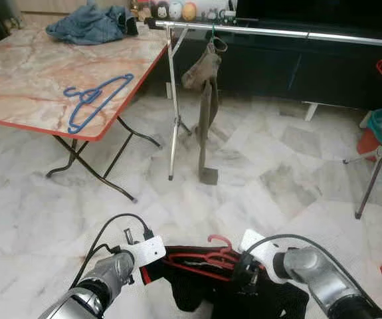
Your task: Hang hanger
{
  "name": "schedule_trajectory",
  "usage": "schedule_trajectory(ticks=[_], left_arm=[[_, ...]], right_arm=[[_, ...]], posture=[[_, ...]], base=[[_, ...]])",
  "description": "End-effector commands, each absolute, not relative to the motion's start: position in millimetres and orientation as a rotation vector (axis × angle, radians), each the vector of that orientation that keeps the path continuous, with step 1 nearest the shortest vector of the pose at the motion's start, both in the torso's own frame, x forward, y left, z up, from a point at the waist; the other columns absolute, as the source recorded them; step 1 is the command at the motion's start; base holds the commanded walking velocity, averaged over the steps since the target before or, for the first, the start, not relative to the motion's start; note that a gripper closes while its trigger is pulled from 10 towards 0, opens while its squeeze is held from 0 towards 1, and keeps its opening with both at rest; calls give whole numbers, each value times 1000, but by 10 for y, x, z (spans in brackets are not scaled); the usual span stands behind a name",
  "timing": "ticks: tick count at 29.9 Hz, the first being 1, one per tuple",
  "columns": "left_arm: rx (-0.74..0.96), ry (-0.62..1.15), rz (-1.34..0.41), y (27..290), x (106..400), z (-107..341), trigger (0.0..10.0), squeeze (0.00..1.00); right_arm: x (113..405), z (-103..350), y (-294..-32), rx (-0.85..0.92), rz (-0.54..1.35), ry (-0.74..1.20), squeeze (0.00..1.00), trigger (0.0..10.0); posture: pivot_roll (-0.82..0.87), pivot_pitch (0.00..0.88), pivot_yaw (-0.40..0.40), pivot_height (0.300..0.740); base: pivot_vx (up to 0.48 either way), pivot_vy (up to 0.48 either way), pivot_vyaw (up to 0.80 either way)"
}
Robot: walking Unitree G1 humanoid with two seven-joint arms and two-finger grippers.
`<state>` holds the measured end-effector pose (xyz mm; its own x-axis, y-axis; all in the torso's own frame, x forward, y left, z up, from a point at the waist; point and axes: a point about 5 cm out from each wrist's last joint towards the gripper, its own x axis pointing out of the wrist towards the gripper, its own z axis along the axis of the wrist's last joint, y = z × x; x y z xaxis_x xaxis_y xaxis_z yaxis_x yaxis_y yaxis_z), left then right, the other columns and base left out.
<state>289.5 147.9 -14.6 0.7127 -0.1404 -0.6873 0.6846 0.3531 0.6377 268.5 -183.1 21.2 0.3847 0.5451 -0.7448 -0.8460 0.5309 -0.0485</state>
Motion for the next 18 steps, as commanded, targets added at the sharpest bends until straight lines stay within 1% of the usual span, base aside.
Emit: schedule_trajectory(ticks=[1,2,3,5,7,11,14,17,18], left_arm=[[1110,701,-517,1774,2793,-232,10000,0],[1108,700,-516,1773,2792,-233,10000,0],[1108,700,-516,1773,2792,-233,10000,0],[1087,702,-509,1769,2786,-238,10000,0],[1078,704,-508,1767,2782,-242,10000,0],[1047,713,-506,1761,2760,-261,10000,0],[1000,726,-496,1758,2738,-279,10000,0],[969,737,-498,1753,2721,-293,10000,0],[935,750,-494,1750,2700,-310,10000,0]], right_arm=[[2706,307,-2079,-427,852,739,0,10000],[2701,334,-2054,-386,874,719,0,10000],[2701,334,-2054,-386,874,719,0,10000],[2657,412,-1972,-301,968,662,0,10000],[2636,431,-1951,-276,994,650,0,10000],[2570,500,-1890,-167,1076,589,0,10000],[2545,568,-1847,-73,1108,535,0,10000],[2531,583,-1844,-53,1116,520,0,10000],[2548,567,-1867,-56,1082,520,0,10000]], posture=[[-23,66,18,740],[-21,66,19,740],[-21,66,19,740],[-21,64,19,740],[-21,64,19,740],[-20,64,19,740],[-21,65,20,740],[-20,66,20,740],[-20,65,21,740]], base=[[0,0,0],[0,0,0],[0,0,0],[0,0,0],[0,0,0],[0,0,0],[0,0,0],[0,0,0],[0,0,0]])
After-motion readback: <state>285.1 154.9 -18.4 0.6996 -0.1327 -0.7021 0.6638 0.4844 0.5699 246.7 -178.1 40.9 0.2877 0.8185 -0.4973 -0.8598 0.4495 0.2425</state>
